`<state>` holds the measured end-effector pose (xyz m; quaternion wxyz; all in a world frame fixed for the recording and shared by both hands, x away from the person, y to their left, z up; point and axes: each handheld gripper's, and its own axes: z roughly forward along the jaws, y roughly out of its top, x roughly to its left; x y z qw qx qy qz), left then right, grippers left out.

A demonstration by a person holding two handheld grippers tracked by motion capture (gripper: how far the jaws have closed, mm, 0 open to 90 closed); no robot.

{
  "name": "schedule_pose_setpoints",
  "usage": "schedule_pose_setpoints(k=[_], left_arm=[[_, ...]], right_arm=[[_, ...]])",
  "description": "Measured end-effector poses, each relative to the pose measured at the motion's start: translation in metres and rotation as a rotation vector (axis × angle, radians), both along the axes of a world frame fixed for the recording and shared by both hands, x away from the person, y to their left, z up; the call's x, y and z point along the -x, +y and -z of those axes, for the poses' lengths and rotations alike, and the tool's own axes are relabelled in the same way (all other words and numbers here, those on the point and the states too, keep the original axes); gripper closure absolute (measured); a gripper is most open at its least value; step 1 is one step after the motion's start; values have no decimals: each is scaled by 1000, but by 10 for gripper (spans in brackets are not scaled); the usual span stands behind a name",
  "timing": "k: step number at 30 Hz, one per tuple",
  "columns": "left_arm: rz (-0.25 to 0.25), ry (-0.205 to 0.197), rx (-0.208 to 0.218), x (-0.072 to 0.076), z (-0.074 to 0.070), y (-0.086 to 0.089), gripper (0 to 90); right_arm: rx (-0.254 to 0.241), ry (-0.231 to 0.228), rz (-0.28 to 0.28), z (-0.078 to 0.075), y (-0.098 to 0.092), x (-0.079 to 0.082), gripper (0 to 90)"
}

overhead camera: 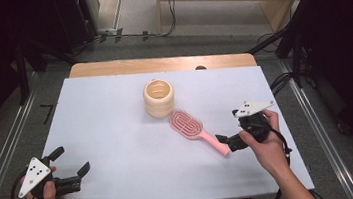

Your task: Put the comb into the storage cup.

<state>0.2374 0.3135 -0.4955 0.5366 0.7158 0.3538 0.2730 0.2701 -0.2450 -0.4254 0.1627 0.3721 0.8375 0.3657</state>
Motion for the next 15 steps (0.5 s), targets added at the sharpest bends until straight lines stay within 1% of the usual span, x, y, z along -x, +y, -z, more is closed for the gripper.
schedule_pose_setpoints(k=[6, 15], left_arm=[[1, 0, 1, 0, 0, 0, 0], [4, -1, -2, 0, 0, 0, 0]], right_arm=[[19, 34, -2, 1, 7, -5, 0], [69, 84, -10, 3, 17, -15, 0]])
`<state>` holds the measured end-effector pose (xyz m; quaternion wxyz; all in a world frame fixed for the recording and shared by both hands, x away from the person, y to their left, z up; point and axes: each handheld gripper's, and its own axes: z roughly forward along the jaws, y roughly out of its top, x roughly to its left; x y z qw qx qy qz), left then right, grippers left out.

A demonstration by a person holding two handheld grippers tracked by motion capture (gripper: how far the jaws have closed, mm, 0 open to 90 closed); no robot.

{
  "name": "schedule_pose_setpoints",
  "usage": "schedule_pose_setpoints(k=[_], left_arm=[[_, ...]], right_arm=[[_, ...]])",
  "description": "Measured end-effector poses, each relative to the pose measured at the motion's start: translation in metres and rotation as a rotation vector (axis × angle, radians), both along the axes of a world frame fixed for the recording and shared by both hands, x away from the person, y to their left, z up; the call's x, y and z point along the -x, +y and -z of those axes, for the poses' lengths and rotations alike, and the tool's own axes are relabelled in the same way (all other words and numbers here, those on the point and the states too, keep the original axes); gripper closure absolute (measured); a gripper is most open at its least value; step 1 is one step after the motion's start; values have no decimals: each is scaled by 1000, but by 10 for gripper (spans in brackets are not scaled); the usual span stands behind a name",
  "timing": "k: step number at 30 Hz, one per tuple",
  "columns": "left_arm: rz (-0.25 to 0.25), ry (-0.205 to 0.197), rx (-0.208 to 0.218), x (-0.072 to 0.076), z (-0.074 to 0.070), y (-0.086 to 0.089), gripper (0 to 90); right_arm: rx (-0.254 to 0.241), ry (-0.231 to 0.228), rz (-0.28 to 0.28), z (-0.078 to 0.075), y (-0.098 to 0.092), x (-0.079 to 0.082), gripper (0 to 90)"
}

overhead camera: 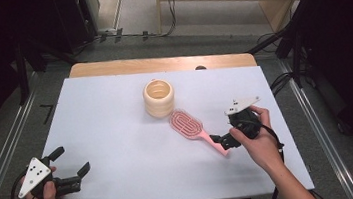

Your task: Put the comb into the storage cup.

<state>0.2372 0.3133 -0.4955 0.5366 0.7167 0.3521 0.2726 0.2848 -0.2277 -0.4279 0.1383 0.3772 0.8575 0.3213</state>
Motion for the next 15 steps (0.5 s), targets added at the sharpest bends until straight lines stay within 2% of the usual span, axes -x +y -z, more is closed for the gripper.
schedule_pose_setpoints(k=[12, 13, 15], left_arm=[[-3, -1, -1, 0, 0, 0, 0], [-4, 0, -2, 0, 0, 0, 0], [-4, -2, -2, 0, 0, 0, 0]], right_arm=[[50, 71, -1, 4, 11, -17, 0], [53, 80, 11, 4, 13, -17, 0], [73, 90, -2, 5, 14, -20, 0]])
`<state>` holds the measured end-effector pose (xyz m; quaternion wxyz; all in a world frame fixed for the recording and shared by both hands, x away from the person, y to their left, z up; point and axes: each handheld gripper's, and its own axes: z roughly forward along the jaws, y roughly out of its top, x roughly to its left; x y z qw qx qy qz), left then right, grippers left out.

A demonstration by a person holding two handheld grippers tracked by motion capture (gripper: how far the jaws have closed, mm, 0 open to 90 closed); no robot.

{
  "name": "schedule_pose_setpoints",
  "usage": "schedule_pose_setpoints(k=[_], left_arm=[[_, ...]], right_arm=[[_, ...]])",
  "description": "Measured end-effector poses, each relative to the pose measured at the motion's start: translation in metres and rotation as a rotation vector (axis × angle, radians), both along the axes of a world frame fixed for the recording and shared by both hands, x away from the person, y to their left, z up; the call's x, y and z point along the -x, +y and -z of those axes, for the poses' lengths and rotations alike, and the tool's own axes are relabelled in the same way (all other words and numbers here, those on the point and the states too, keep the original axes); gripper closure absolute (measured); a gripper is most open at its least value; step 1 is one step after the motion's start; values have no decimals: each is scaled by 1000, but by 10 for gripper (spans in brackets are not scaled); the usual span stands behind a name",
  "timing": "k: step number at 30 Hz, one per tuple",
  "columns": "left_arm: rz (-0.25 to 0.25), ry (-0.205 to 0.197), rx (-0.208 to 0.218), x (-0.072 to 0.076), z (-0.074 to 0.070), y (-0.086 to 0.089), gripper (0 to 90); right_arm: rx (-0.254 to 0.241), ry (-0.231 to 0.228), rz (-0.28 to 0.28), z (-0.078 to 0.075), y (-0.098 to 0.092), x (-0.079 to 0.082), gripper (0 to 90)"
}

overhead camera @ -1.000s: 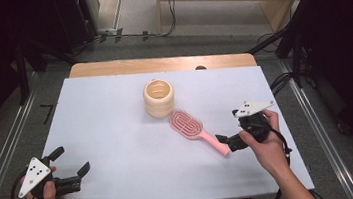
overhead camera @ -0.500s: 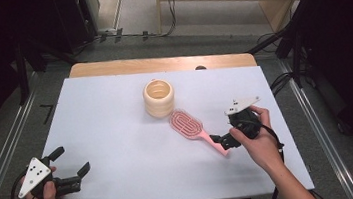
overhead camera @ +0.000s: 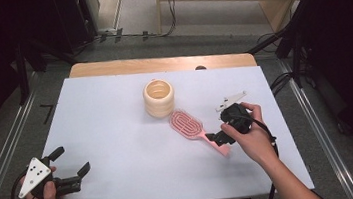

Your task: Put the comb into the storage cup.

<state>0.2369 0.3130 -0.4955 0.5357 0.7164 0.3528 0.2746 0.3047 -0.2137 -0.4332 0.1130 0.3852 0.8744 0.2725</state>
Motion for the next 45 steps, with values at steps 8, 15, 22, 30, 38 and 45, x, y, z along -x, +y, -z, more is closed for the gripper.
schedule_pose_setpoints(k=[8, 15, 22, 30, 38, 45], left_arm=[[0, 0, 0, 0, 0, 0, 0], [2, 0, 0, 0, 0, 0, 0], [3, 0, 1, 0, 0, 0, 0], [4, 0, 1, 0, 0, 0, 0], [4, 0, 0, 0, 0, 0, 0], [5, 0, 0, 0, 0, 0, 0]], right_arm=[[23, 45, -2, 7, 6, -8, 0], [60, 91, -2, 13, 12, -13, 0], [76, 133, -6, 17, 17, -17, 0], [108, 136, 21, 20, 23, -20, 117], [140, 177, 0, 26, 31, -23, 124], [152, 195, -7, 31, 36, -24, 333]])
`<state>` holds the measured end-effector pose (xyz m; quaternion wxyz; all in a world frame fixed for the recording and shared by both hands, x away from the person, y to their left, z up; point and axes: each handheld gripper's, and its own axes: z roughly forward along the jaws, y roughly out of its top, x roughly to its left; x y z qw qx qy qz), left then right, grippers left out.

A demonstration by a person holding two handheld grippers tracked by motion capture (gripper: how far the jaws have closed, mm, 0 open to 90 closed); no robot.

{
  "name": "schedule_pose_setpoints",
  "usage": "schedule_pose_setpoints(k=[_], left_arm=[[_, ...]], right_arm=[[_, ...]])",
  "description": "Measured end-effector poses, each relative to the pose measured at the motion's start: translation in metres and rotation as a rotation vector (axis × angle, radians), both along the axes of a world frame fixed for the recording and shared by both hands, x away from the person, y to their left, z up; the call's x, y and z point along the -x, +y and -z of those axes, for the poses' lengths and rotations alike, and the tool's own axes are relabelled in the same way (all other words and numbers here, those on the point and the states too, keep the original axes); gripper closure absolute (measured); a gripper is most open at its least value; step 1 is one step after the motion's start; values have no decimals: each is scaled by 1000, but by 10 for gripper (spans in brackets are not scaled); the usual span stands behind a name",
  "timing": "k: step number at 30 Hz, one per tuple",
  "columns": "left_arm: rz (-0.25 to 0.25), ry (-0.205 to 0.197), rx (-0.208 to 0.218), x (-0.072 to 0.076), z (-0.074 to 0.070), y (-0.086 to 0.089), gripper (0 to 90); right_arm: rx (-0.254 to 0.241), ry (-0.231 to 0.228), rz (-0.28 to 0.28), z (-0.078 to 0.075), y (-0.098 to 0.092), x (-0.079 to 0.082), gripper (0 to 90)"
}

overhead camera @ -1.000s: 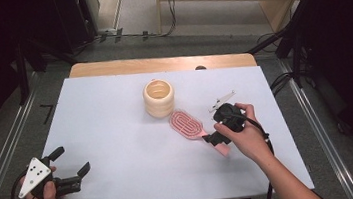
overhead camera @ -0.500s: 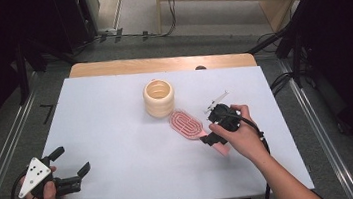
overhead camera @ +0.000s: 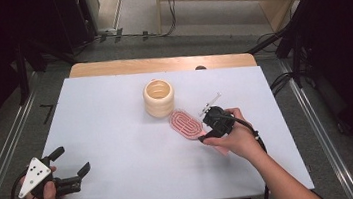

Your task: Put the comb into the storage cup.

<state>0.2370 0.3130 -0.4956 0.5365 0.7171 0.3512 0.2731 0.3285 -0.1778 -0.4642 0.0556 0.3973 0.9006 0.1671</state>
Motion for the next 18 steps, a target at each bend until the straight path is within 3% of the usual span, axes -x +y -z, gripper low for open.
schedule_pose_setpoints(k=[4, 12, 18], left_arm=[[0, 0, -1, 0, 0, 0, 0], [-1, 1, -1, 0, 0, 0, 0], [-1, 1, -1, 0, 0, 0, 0]], right_arm=[[30, 9, -14, 5, 5, 2, 468], [6, 62, 59, 12, 3, -7, 519], [9, 76, 65, 18, 7, -10, 568]])
